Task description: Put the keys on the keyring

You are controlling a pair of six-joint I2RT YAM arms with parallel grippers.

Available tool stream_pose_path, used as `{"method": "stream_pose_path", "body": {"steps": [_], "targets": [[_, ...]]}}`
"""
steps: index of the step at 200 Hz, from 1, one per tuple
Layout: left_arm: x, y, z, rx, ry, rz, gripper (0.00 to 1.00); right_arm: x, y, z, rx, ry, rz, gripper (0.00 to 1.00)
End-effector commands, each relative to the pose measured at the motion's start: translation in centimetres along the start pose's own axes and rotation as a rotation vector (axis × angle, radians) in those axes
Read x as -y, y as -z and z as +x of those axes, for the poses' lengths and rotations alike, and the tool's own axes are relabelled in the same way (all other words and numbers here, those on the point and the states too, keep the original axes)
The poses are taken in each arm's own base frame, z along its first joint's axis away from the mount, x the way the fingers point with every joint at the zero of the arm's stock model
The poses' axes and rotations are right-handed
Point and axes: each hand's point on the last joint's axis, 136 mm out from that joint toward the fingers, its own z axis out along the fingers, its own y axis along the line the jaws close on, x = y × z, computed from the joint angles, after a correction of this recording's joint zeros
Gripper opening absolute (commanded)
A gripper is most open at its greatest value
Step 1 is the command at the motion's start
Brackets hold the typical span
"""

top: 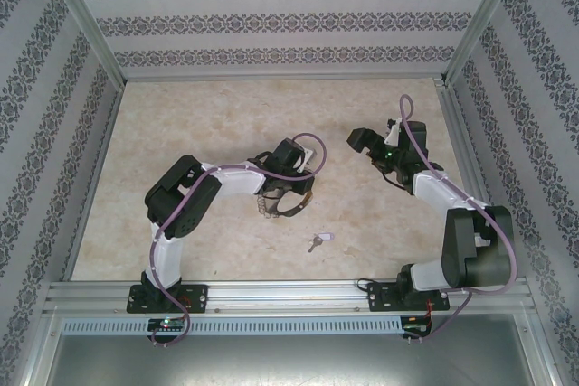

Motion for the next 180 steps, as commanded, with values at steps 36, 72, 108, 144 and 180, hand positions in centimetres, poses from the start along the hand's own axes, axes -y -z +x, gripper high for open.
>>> {"method": "stream_pose_path", "body": {"steps": [36,72,108,144,180], "targets": [[0.2,0.4,-0.5,-0.013,-0.131,-0.024,0.0,-1.9,0.0,0.5,-0.017,0.127,-0.053,0.9],[0.7,2.8,-1.5,-0.024,-0.221,0.072,0.0,-2.4,-1.5,0.3,-0.039,0.156,-0.133,0.67],[1.2,7.1,-4.1,0.024,-0.234,0.233,0.0,-4.3,-2.5,1.1,-0.101,0.203,-0.29,0.56],[1.8,9.9,-5.5,0.029,-0.26,0.333,0.0,-6.5,-3.0,2.3,-0.144,0.236,-0.427,0.56],[2.6,11.1,-6.0,0.027,-0.268,0.417,0.0,-10.0,-3.5,5.0,-0.238,0.325,-0.581,0.51]]}}
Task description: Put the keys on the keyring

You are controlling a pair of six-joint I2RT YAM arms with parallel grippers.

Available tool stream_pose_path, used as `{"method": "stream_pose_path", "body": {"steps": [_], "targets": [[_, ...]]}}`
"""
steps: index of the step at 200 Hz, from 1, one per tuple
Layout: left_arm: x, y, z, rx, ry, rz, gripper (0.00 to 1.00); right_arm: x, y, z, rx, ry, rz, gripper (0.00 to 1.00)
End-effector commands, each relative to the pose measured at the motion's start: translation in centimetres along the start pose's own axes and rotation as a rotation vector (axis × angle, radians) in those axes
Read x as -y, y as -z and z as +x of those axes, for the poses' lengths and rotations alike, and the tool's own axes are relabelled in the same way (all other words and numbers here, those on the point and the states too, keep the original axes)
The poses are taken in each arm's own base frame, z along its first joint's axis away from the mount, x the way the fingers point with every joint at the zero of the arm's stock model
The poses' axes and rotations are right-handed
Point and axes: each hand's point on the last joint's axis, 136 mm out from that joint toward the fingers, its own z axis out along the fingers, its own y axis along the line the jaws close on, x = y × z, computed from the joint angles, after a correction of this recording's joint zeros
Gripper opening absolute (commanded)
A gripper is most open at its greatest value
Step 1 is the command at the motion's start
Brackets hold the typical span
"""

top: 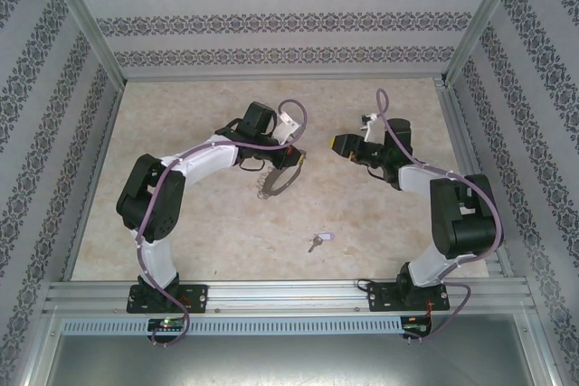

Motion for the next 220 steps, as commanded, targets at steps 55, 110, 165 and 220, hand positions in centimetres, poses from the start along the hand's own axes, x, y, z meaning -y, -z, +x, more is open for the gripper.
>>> {"method": "stream_pose_path", "body": {"steps": [55,110,165,220], "targets": [[2.9,2.7,-1.3,0.026,-0.04,0.161,0.0,-5.1,-2.2,0.8,-0.081,0.121,-0.259,0.37],[2.8,3.2,-2.0,0.055,-0.039,0.166,0.0,-4.7,-1.8,3.0,-0.098,0.071,-0.254,0.34],[2.4,3.3,-2.4,0.071,-0.033,0.159,0.0,-5.3,-2.1,5.5,-0.14,0.051,-0.26,0.37],[2.2,3.2,-2.5,0.077,-0.024,0.151,0.0,-6.1,-3.1,6.1,-0.152,0.052,-0.279,0.36]]}}
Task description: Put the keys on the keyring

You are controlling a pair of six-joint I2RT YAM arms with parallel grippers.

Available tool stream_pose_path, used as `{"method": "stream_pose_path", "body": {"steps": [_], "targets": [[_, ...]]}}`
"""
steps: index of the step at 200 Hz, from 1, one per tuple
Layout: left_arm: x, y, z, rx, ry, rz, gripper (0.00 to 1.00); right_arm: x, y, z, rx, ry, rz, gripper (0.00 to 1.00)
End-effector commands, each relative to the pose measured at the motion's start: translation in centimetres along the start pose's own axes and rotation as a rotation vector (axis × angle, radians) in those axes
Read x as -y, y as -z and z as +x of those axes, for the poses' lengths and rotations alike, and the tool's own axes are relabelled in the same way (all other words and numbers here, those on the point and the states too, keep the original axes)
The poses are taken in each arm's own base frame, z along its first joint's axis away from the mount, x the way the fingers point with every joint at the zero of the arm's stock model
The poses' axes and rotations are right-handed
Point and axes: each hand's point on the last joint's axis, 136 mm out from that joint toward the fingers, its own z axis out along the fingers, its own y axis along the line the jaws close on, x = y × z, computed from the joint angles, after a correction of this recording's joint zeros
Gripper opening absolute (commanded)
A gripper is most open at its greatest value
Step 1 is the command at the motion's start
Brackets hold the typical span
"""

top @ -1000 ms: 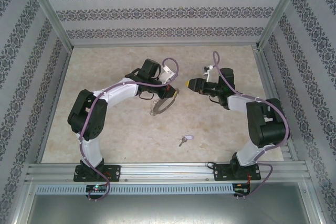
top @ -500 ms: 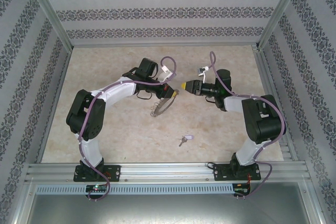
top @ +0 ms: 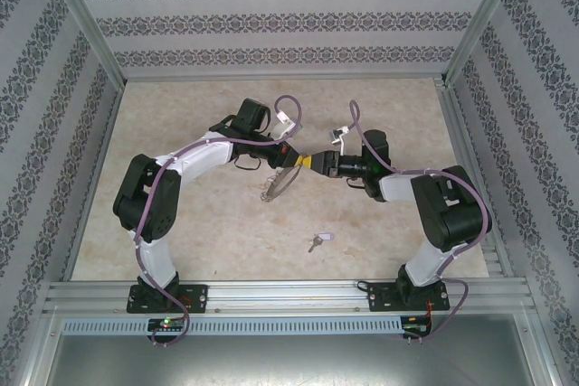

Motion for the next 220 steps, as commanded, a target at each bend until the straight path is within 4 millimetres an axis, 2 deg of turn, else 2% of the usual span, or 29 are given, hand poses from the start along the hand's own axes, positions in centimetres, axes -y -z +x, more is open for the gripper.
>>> {"method": "stream_pose_path", "body": {"steps": [1,53,68,82,92,104,121,128,136,220], "targets": [[0.9,1.5,-2.4,0.07,-0.046,0.007,0.0,-0.9,-0.2,-0.5,0.021,0.041,-0.025,0.36],[0.7,1.3,-2.4,0.073,-0.039,0.008,0.0,-1.2,-0.2,-0.7,0.028,0.047,-0.034,0.22],[0.7,1.2,-2.3,0.072,-0.037,0.009,0.0,-1.3,-0.1,-0.7,0.029,0.048,-0.037,0.15],[0.6,1.2,-2.3,0.071,-0.036,0.01,0.0,-1.3,-0.1,-0.7,0.028,0.049,-0.039,0.02],[0.7,1.2,-2.3,0.071,-0.036,0.014,0.0,-1.2,-0.2,-0.8,0.031,0.046,-0.036,0.04],[0.7,1.1,-2.3,0.071,-0.035,0.018,0.0,-1.1,-0.3,-0.9,0.035,0.04,-0.031,0.11],[0.7,1.1,-2.3,0.072,-0.035,0.021,0.0,-0.9,-0.4,-1.1,0.042,0.032,-0.033,0.13],[0.7,1.1,-2.3,0.072,-0.035,0.021,0.0,-0.9,-0.4,-1.2,0.045,0.029,-0.035,0.19],[0.7,1.1,-2.3,0.07,-0.034,0.021,0.0,-0.9,-0.4,-1.2,0.046,0.026,-0.037,0.21],[0.7,0.9,-2.1,0.065,-0.035,0.022,0.0,-1.1,0.7,-1.9,0.09,0.029,-0.031,0.11]]}}
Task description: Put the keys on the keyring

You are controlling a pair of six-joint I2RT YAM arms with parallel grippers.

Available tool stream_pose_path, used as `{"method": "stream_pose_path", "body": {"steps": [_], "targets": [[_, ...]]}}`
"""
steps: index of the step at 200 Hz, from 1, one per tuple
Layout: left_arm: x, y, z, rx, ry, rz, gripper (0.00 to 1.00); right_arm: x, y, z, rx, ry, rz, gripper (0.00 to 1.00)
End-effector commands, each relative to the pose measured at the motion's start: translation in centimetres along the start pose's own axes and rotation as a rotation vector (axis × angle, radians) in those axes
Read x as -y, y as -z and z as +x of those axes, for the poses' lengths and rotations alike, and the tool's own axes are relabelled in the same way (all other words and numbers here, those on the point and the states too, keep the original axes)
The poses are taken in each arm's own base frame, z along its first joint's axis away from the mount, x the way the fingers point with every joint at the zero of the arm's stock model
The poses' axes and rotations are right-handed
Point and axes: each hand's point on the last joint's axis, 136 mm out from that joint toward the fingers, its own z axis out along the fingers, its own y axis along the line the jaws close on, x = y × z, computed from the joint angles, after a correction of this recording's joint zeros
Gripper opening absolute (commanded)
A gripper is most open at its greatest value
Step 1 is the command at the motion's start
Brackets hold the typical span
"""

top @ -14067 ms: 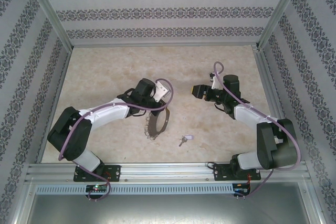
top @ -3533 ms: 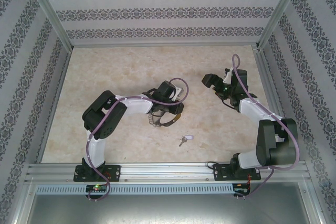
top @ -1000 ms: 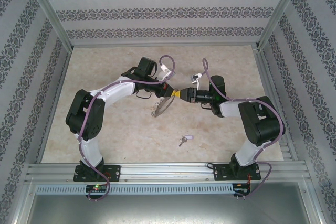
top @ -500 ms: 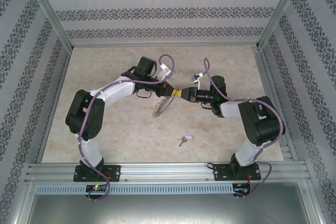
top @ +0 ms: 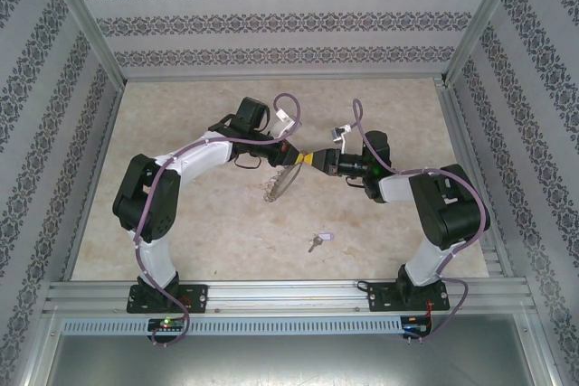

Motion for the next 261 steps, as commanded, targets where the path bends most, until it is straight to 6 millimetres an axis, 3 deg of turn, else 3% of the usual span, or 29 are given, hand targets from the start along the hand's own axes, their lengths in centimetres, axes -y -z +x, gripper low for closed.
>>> {"method": "stream_pose_path", "body": {"steps": [1,22,51,112,155,261], "targets": [[0.7,0.7,-1.5,0.043,-0.037,0.018,0.0,-1.2,0.6,-1.0,0.037,0.063,-0.03,0.11],[0.6,0.7,-1.5,0.043,-0.036,0.014,0.0,-1.3,0.6,-0.9,0.038,0.062,-0.031,0.12],[0.5,0.6,-1.4,0.041,-0.035,0.016,0.0,-1.3,0.9,-0.7,0.045,0.062,-0.025,0.2],[0.5,0.6,-1.5,0.043,-0.032,0.018,0.0,-1.8,1.1,-1.3,0.062,0.071,-0.029,0.23],[0.6,0.7,-1.6,0.046,-0.034,0.021,0.0,-0.9,1.0,-1.0,0.059,0.053,-0.018,0.39],[0.6,0.5,-1.7,0.046,-0.029,0.025,0.0,-1.4,0.1,-1.3,0.048,0.056,-0.044,0.38]]}}
